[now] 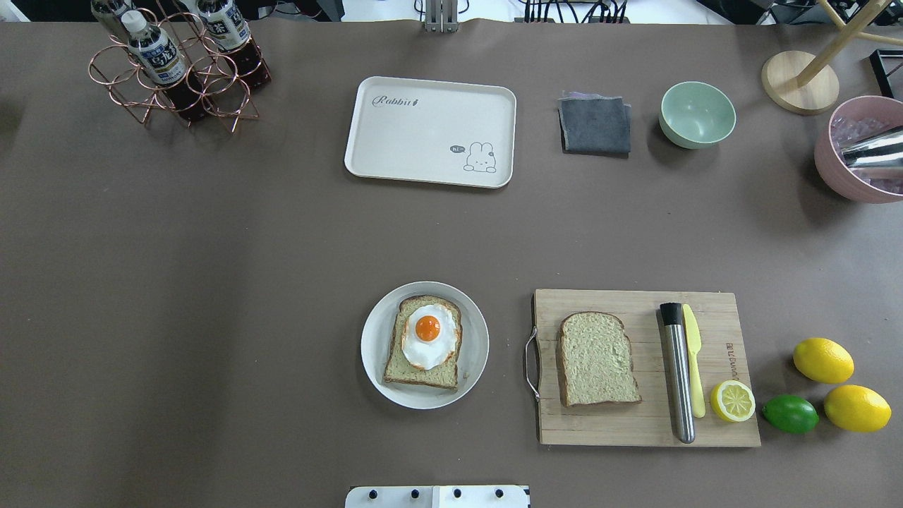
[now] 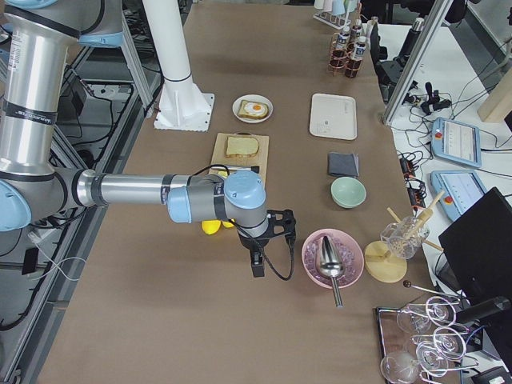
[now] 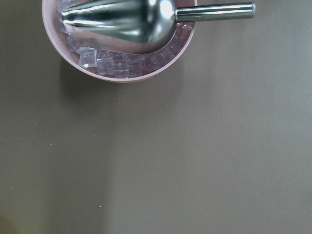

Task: Make sandwich and place on tray

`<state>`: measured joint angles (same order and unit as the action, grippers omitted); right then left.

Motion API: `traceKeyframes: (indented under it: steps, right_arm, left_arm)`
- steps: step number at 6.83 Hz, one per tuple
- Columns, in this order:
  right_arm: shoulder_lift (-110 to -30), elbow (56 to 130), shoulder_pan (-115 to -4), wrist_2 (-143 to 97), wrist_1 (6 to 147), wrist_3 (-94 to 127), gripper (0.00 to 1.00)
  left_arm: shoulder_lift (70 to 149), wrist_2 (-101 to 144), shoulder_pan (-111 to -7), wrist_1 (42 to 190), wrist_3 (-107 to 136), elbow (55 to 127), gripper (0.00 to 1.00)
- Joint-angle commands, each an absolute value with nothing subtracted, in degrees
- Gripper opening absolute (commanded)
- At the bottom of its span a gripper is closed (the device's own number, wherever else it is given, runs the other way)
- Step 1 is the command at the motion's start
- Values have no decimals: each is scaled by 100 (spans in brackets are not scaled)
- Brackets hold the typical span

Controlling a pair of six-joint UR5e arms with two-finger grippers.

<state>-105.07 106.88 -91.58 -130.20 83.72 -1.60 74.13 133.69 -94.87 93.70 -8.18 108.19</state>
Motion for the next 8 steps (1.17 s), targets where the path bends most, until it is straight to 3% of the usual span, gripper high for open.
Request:
traceKeyframes:
  steps: [1,8]
  right_arm:
    - [-10503,10722,-9115,-13095,8367,-150,100]
    - [-10556,10704,-8868,-13139,8629,-149,100]
  left_arm:
    - [7593,13386,-9475,9352,-765,10584,97]
    - [7532,13386,-9501,8956,-703,10924,97]
